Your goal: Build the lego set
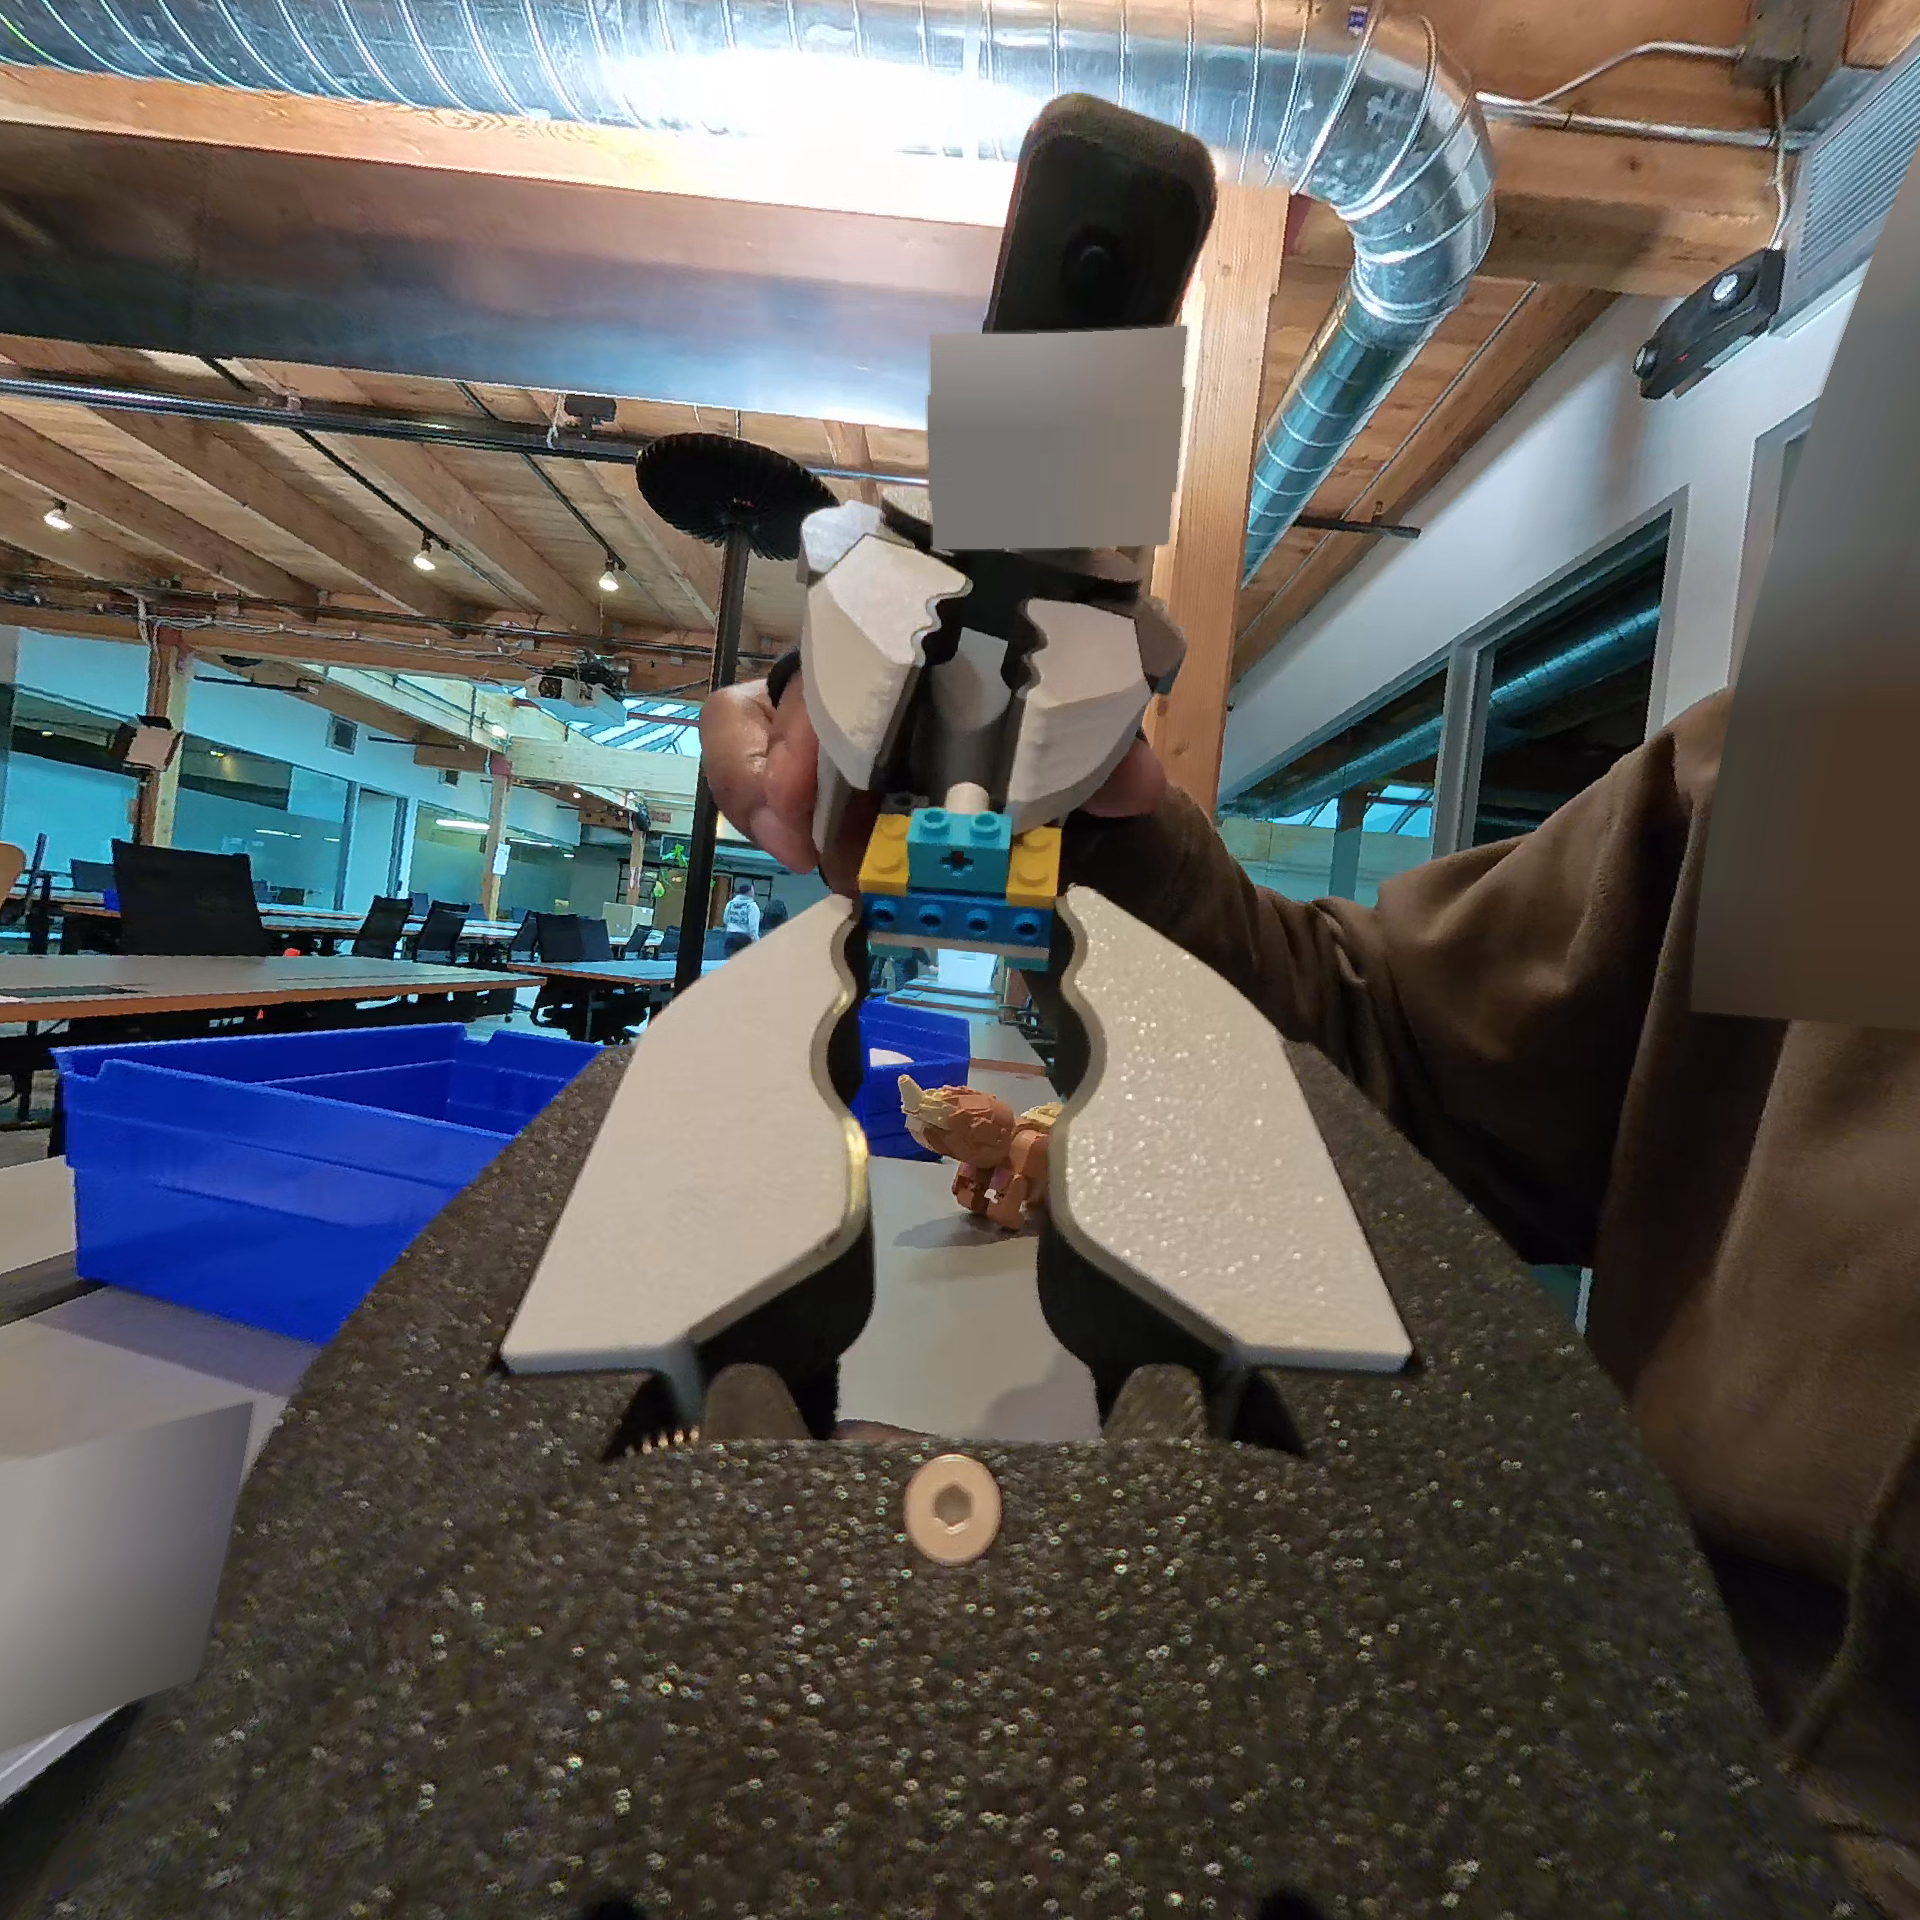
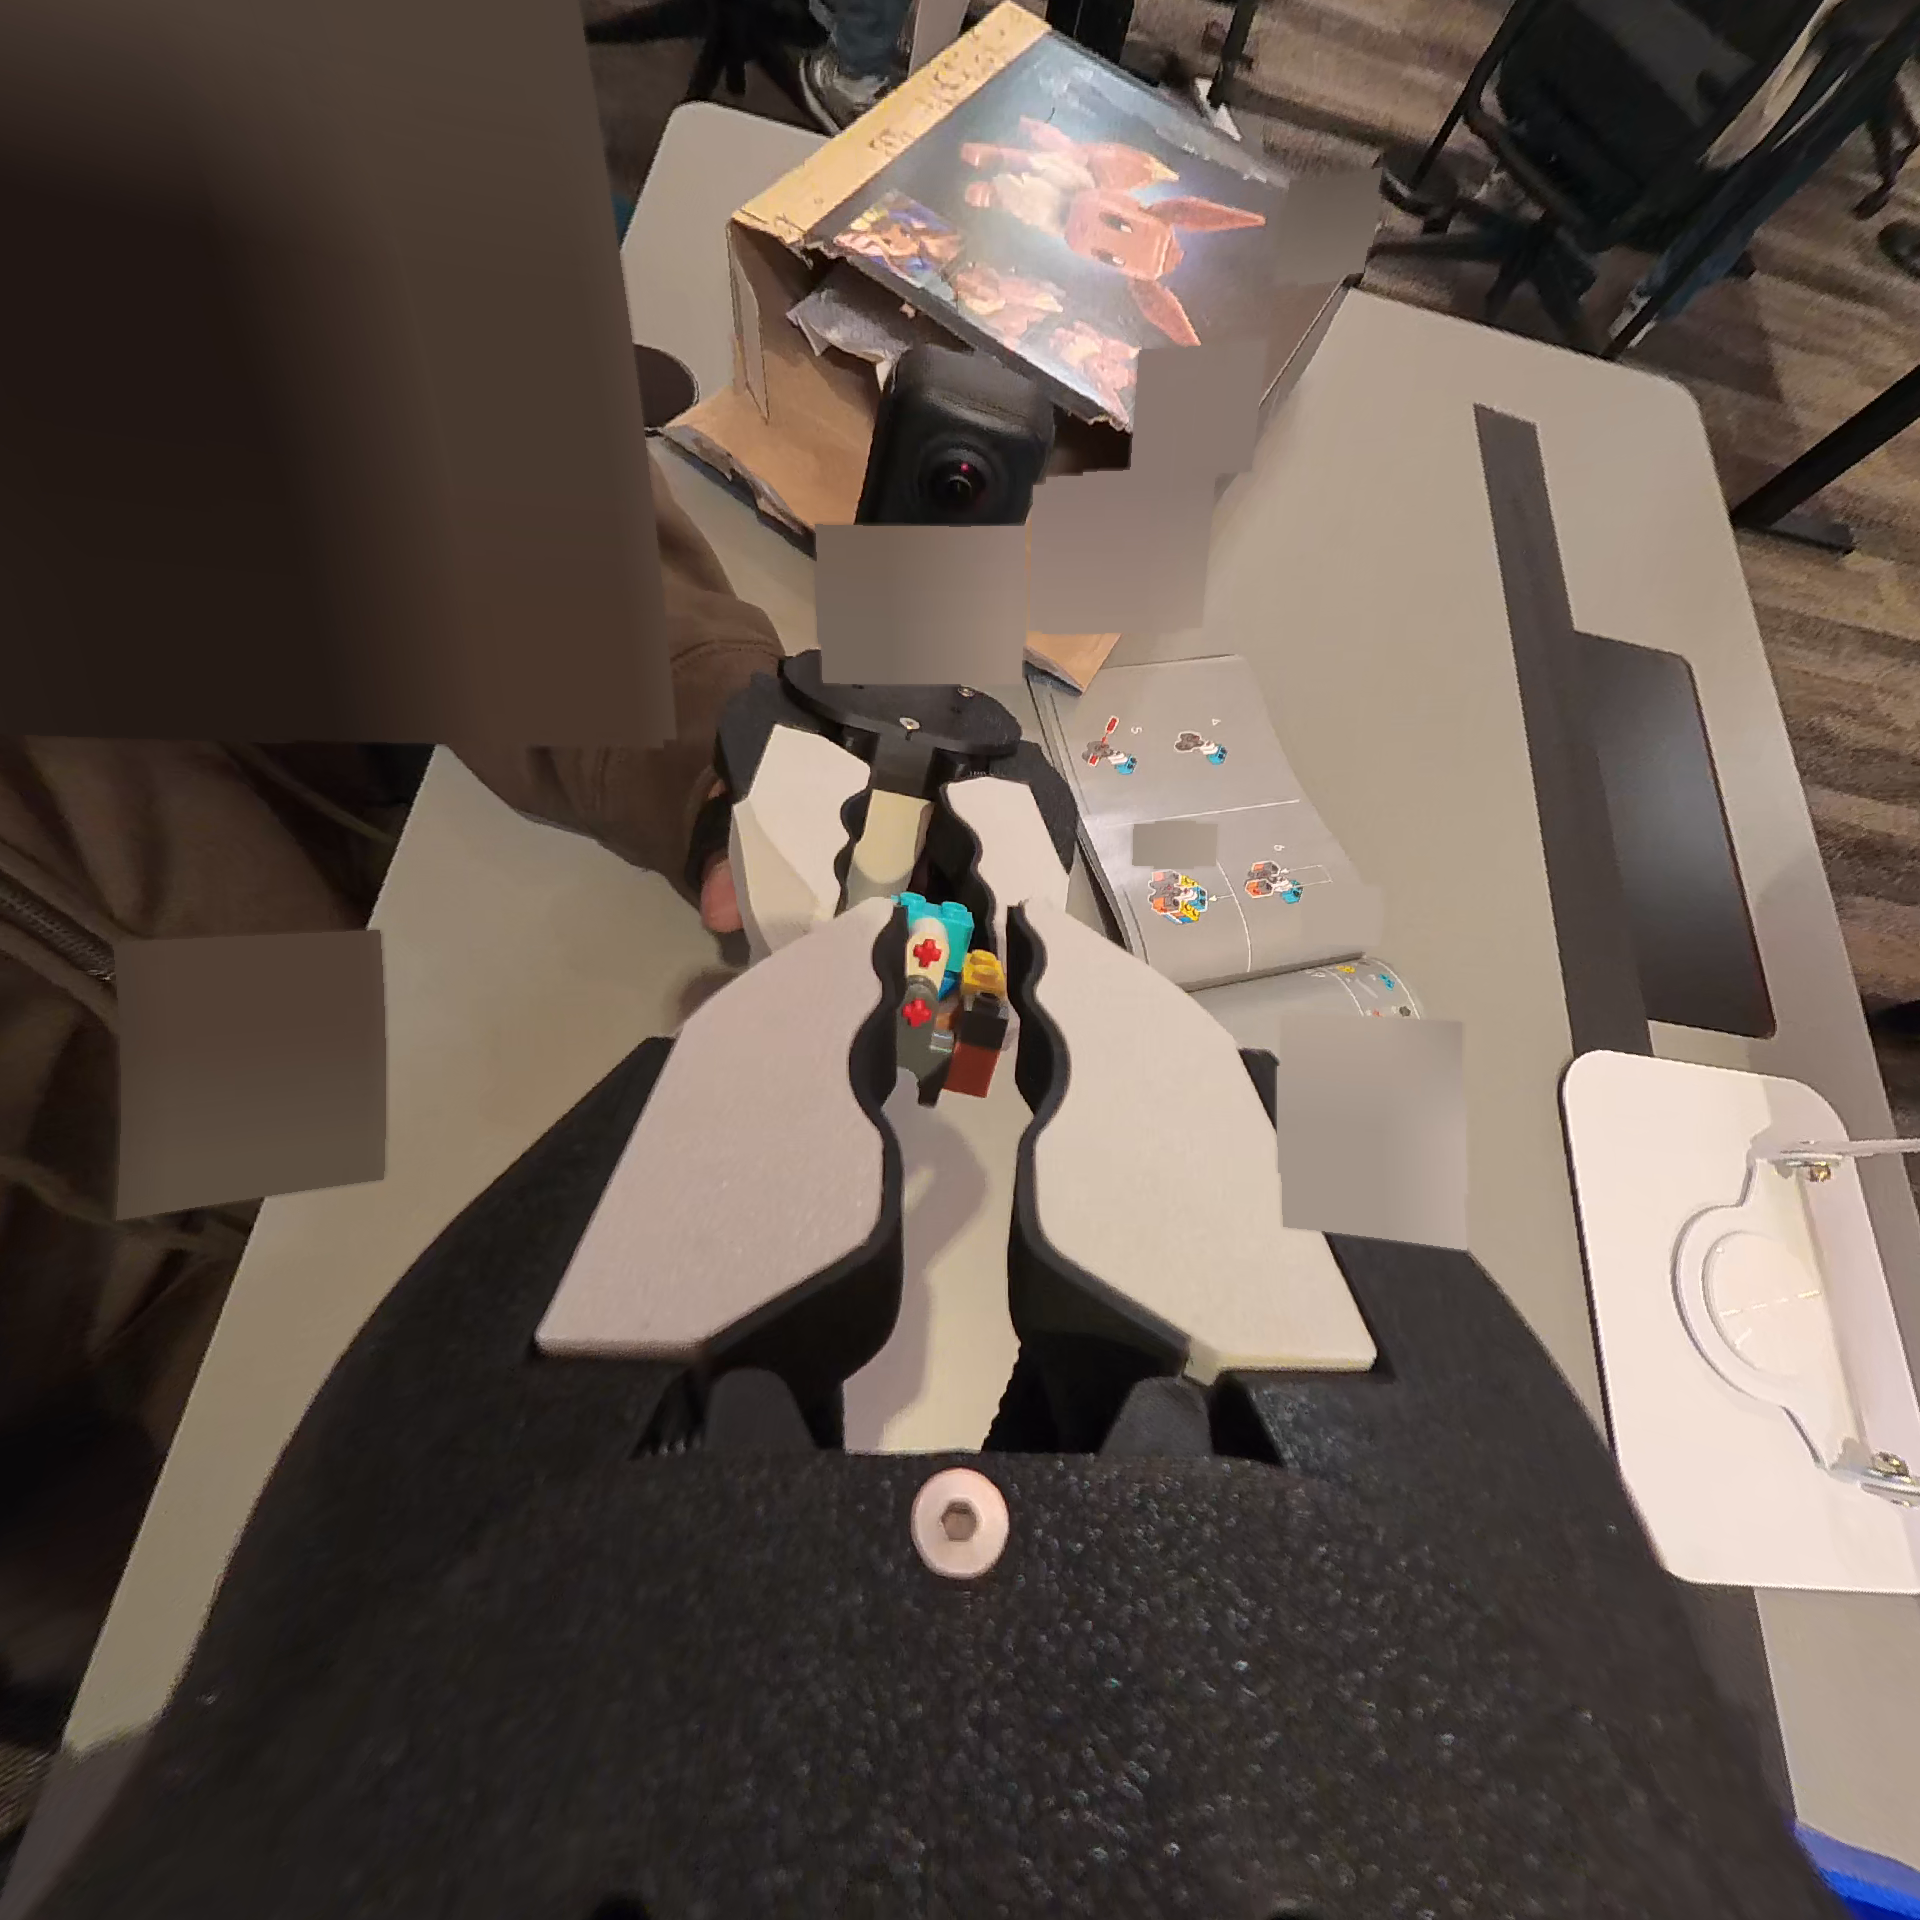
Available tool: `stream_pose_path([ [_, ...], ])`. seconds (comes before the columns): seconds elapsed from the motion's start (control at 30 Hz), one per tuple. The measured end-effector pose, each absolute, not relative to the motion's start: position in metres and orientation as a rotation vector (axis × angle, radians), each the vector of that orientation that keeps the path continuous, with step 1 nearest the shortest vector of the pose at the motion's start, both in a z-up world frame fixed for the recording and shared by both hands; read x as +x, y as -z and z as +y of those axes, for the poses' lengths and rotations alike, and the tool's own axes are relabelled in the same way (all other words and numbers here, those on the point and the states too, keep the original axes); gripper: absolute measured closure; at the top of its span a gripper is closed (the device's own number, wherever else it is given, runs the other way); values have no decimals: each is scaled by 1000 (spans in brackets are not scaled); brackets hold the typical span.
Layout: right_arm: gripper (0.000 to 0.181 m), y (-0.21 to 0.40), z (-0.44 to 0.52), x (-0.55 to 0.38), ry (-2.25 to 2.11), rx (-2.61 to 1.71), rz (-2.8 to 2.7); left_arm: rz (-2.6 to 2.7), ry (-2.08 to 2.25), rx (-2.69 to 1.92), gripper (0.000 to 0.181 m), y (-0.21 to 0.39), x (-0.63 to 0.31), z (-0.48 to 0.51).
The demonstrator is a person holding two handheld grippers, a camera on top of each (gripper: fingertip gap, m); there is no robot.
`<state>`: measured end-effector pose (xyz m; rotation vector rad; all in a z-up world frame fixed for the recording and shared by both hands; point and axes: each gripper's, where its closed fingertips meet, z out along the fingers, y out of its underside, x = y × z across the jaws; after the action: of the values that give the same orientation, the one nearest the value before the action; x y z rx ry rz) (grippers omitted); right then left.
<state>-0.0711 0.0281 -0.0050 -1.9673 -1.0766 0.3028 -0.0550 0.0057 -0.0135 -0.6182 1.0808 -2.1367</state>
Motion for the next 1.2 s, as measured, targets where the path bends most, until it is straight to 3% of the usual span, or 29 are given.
stream_pose_path([
  [1.2, 163, 1, 48, -78, -419, -2054, -967, 958, 2244, -617, 148, 6, -61, 21],
])
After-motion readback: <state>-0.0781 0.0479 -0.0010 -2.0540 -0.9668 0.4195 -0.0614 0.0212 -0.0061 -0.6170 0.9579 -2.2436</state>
